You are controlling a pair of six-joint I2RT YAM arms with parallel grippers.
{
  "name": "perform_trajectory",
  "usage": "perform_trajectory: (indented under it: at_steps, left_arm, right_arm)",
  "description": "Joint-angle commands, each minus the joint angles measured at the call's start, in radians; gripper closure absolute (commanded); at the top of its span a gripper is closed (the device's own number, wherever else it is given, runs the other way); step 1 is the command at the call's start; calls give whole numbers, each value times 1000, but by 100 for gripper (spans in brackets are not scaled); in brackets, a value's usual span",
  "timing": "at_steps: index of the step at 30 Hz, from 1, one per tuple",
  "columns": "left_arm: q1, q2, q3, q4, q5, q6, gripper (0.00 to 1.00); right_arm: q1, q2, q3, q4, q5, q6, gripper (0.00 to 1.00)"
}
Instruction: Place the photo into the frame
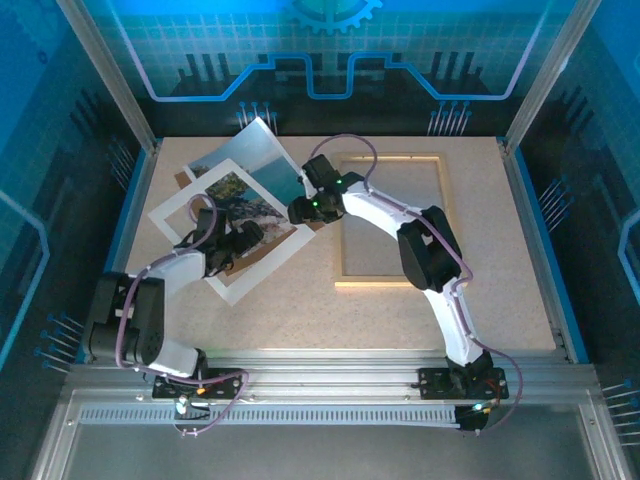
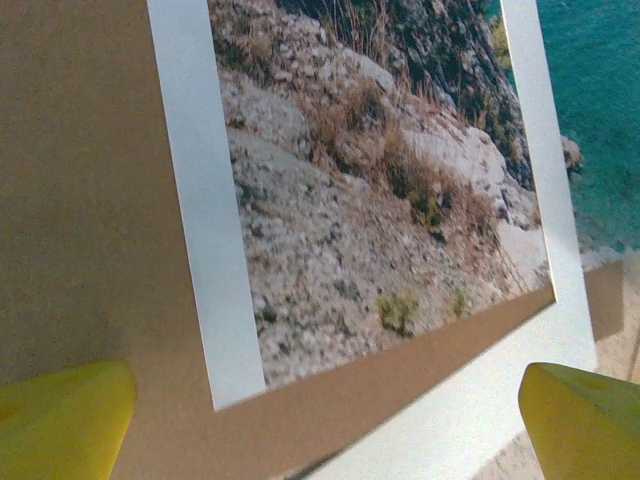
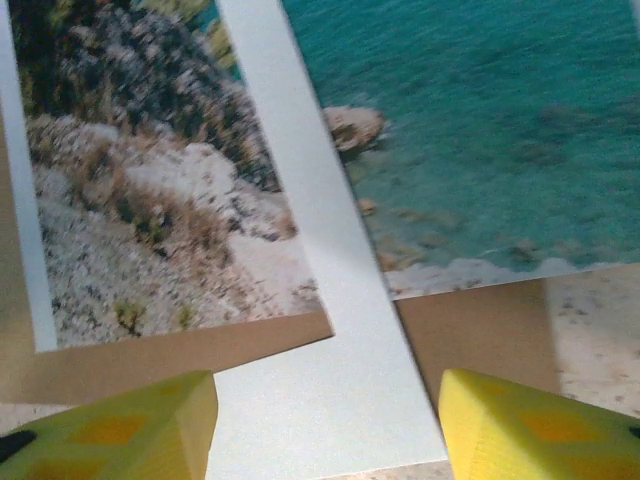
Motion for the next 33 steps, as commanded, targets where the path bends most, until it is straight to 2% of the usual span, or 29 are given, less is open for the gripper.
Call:
perform_trajectory:
  at_steps: [1,9,21,28,33]
  left_arm:
    - [7,-75,-24,-72,56,-26,1]
    - [-9,-144,-79,-137,76,-49,1]
    - [-58,-72,-104,-84,61,-71,1]
    - [-59,-57,-118,-76,47,-65,1]
    - [-59,-56,-119,-74,45,-63,1]
  right_arm:
    - [12,23,-21,-7,-17,-9,44]
    - [5,75,-7,-6,-8,-25,46]
    - [7,93,-17,6,-29,-20,45]
    - [8,69,-27,-5,68,-68,40]
    - [21,87,-20,-15,22,-68,40]
